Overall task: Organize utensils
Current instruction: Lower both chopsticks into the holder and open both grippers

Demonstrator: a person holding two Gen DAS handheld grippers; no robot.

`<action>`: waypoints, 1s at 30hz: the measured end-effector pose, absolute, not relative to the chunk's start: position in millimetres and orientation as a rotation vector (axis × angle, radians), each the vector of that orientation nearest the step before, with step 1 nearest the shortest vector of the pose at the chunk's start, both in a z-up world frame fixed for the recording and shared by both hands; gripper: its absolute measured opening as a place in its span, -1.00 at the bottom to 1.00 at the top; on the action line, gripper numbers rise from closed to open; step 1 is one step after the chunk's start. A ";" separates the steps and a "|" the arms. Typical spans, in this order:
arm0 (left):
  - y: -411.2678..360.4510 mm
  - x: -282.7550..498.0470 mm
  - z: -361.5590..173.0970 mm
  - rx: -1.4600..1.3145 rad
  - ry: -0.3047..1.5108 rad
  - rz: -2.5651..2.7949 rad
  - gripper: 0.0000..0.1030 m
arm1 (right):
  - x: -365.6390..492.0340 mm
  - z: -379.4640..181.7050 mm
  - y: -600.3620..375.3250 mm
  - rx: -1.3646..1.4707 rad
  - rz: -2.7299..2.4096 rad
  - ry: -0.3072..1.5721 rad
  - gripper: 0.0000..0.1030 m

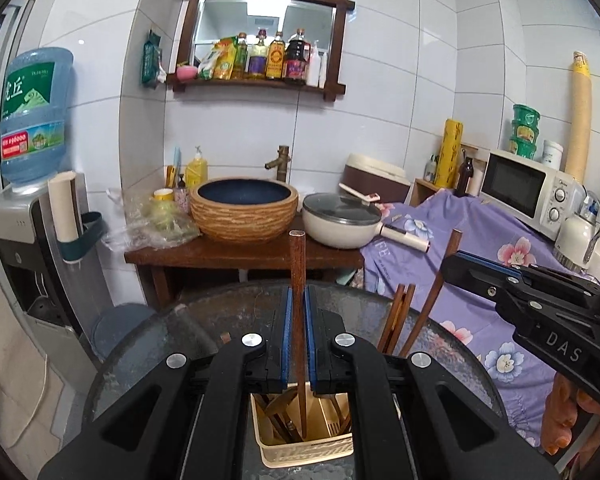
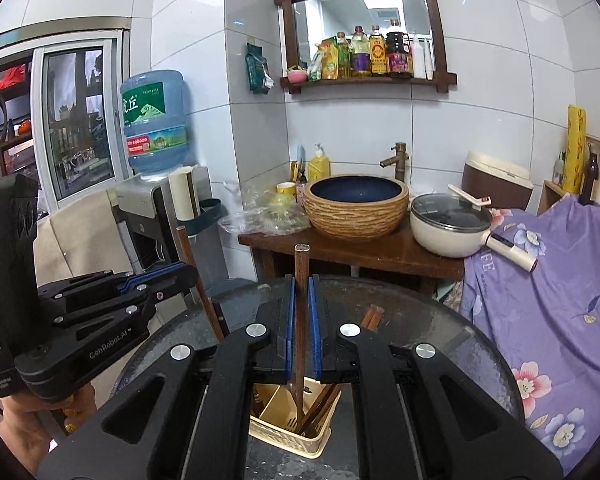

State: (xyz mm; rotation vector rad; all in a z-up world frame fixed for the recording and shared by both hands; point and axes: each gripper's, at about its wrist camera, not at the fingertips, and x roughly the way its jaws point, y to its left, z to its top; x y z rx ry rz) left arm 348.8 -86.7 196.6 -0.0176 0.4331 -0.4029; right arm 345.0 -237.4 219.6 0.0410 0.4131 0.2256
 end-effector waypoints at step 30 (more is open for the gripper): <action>-87.8 349.7 130.9 0.019 0.501 -0.389 -0.38 | 354.6 162.9 -251.3 0.073 0.182 0.436 0.03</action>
